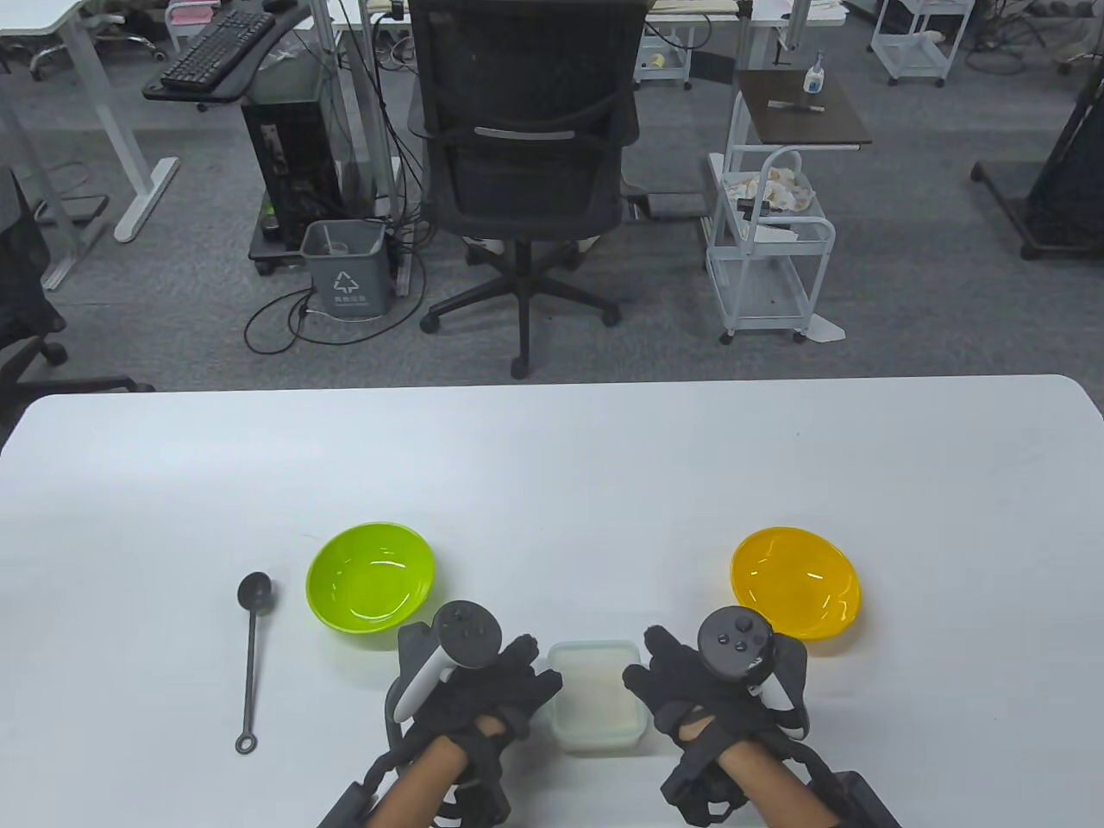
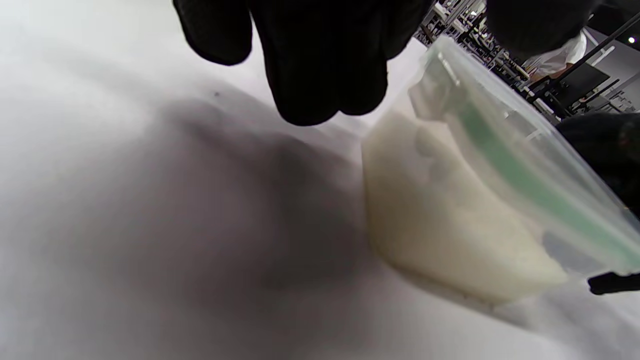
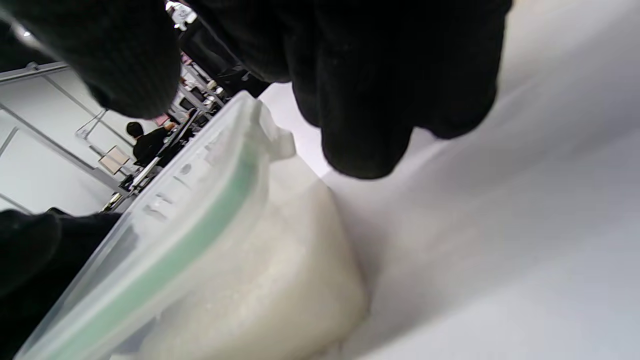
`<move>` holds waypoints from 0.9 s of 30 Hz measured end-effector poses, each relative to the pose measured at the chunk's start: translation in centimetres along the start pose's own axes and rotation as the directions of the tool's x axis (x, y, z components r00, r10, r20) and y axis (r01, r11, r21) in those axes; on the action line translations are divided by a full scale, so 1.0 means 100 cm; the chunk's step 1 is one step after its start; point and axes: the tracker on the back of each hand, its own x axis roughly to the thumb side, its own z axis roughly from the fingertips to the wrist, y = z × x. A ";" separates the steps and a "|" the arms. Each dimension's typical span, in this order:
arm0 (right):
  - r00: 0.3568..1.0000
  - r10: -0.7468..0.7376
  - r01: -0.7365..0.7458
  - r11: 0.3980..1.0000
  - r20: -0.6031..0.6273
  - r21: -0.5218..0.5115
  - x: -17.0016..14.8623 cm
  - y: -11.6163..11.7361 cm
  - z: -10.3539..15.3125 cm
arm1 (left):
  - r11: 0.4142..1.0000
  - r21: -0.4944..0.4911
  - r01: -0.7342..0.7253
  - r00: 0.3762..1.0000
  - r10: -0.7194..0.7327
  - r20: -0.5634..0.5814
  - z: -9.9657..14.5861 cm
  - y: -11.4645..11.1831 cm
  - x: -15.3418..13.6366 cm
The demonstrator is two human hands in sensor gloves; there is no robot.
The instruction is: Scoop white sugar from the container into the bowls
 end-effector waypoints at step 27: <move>0.969 -0.215 0.216 0.976 -0.119 -0.006 -0.025 0.009 -0.010 | 0.983 -0.068 -0.168 0.983 0.162 -0.084 -0.013 -0.007 -0.018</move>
